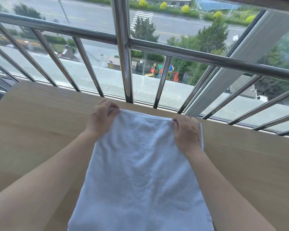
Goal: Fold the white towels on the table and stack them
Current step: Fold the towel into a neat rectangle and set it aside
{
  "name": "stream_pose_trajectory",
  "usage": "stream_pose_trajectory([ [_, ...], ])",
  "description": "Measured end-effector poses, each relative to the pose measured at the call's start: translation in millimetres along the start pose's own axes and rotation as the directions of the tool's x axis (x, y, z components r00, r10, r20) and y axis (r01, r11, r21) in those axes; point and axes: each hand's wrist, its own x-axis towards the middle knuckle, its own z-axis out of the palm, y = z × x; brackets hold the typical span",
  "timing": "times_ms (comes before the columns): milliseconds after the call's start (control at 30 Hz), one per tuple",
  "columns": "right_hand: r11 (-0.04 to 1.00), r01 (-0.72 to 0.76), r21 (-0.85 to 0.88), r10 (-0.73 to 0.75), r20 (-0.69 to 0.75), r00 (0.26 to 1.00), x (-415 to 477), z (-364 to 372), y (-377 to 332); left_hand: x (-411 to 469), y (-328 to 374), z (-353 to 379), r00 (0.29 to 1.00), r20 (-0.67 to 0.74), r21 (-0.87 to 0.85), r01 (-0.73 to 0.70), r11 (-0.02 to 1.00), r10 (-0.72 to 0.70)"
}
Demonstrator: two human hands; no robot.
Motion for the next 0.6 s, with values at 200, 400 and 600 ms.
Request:
stream_pose_trajectory([
  [200, 0.988, 0.029, -0.154, -0.056, -0.173, 0.983, 7.0, 6.9, 12.4, 12.1, -6.0, 4.9, 0.995, 0.013, -0.093, 0.1, 0.991, -0.099],
  [400, 0.967, -0.099, -0.234, 0.097, -0.017, 0.995, 9.6, 16.4, 4.8, 16.4, -2.8, 21.0, 0.984, 0.016, 0.053, 0.178, 0.983, -0.179],
  [600, 0.987, -0.159, -0.023, 0.158, -0.035, 0.987, -43.5, 4.3, -49.7, -74.2, 30.1, 19.5, 0.995, -0.085, 0.24, -0.027, 0.97, 0.049],
])
